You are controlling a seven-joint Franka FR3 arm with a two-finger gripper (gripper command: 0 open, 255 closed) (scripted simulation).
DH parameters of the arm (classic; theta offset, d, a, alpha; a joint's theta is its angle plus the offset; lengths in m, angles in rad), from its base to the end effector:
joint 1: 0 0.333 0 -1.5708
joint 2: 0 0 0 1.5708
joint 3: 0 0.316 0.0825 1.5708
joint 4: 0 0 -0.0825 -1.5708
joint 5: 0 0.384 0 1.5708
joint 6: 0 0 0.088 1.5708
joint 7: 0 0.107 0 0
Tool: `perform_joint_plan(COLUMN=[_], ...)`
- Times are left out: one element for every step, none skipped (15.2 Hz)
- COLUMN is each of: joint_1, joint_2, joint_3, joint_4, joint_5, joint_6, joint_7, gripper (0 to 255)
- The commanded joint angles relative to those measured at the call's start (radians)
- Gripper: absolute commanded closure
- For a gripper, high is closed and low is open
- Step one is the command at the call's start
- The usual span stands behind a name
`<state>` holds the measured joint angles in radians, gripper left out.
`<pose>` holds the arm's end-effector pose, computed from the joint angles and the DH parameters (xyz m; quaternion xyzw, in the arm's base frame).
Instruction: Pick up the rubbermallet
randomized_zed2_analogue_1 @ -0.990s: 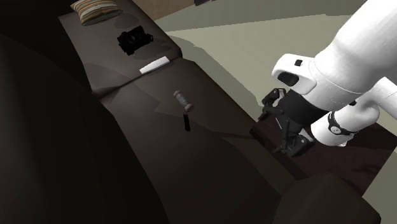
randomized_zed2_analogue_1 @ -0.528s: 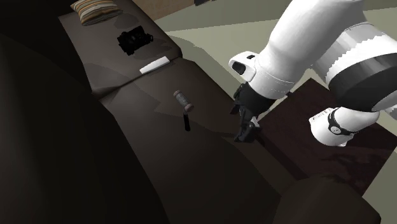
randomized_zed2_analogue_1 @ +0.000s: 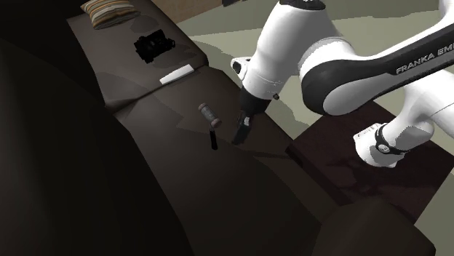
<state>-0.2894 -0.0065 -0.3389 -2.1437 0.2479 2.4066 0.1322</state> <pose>0.4556 -0.3293 0.4333 -0.8834 0.4391 -0.1524 0.0599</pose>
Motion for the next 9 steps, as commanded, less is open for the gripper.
perform_joint_plan(joint_1=[-0.016,-0.027,-0.038,-0.051,-0.064,-0.079,-0.094,-0.111,-0.117], joint_2=[0.054,0.084,0.113,0.142,0.171,0.200,0.229,0.258,0.265], joint_3=[-0.017,-0.024,-0.029,-0.033,-0.036,-0.038,-0.039,-0.039,-0.037], joint_4=[0.030,0.047,0.065,0.083,0.101,0.120,0.139,0.158,0.164], joint_5=[0.060,0.092,0.125,0.158,0.192,0.225,0.258,0.290,0.298], joint_6=[0.022,0.031,0.040,0.047,0.053,0.059,0.064,0.068,0.070], joint_7=[-0.016,-0.026,-0.037,-0.048,-0.058,-0.069,-0.079,-0.087,-0.089], gripper=[0,0,0,0,0,0,0,0,0])
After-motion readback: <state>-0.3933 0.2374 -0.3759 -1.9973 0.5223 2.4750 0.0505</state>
